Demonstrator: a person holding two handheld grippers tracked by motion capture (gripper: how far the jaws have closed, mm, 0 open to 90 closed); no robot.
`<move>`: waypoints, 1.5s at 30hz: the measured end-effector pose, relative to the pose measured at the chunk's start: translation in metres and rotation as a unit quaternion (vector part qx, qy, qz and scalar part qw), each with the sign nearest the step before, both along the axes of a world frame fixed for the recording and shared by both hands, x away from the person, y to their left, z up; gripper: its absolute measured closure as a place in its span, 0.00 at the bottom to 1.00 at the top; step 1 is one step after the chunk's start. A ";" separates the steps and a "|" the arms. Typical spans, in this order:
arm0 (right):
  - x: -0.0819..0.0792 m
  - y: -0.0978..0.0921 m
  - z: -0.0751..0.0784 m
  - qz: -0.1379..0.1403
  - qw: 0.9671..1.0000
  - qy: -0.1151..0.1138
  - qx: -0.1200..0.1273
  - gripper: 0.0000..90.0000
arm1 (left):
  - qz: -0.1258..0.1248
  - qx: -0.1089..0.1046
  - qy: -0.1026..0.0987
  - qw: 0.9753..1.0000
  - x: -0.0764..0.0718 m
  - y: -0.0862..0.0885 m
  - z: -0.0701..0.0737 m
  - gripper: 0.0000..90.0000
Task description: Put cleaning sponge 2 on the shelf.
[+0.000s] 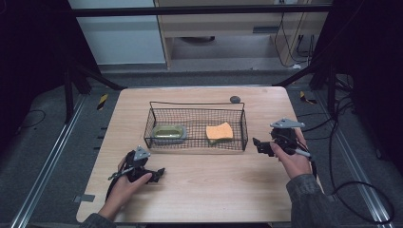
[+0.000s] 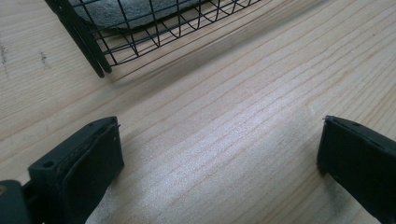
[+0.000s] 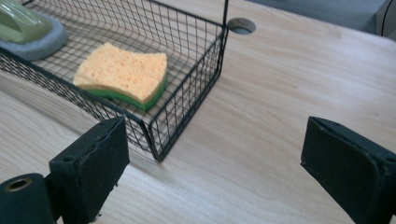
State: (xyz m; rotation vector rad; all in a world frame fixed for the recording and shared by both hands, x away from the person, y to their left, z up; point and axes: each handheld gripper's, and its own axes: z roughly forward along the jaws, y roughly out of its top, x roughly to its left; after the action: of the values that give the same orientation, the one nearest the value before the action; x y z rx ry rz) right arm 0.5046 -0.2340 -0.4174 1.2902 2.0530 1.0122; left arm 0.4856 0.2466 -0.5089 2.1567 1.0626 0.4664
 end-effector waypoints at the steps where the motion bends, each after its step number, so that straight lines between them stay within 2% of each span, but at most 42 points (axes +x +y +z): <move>1: -0.001 -0.002 -0.003 -0.001 1.000 0.000 -0.001 0.09 | 0.000 0.000 0.000 1.000 0.000 0.000 0.000 0.00; 19: -0.001 -0.022 -0.043 -0.022 0.999 0.045 -0.003 0.09 | 0.000 0.000 0.000 1.000 0.000 0.000 0.000 0.00; 31: 0.001 -0.032 -0.069 -0.039 0.996 0.077 -0.004 0.10 | 0.000 0.000 0.000 1.000 0.000 0.000 0.000 0.00; 37: 0.004 -0.038 -0.078 -0.056 0.995 0.080 0.002 0.10 | 0.000 0.000 0.000 1.000 0.000 0.000 0.000 0.00; 42: 0.008 -0.048 -0.087 -0.086 0.993 0.077 0.020 0.10 | 0.000 0.000 0.000 1.000 0.000 0.000 0.000 0.00; 45: 0.010 -0.050 -0.090 -0.093 0.993 0.076 0.021 0.10 | 0.001 0.000 0.000 1.000 0.000 0.000 0.000 0.00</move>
State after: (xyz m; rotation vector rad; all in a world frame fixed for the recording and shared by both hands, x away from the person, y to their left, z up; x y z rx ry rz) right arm 0.5144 -0.2836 -0.5071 1.5915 1.9853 0.9021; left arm 0.4859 0.2464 -0.5089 2.1552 1.0636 0.4669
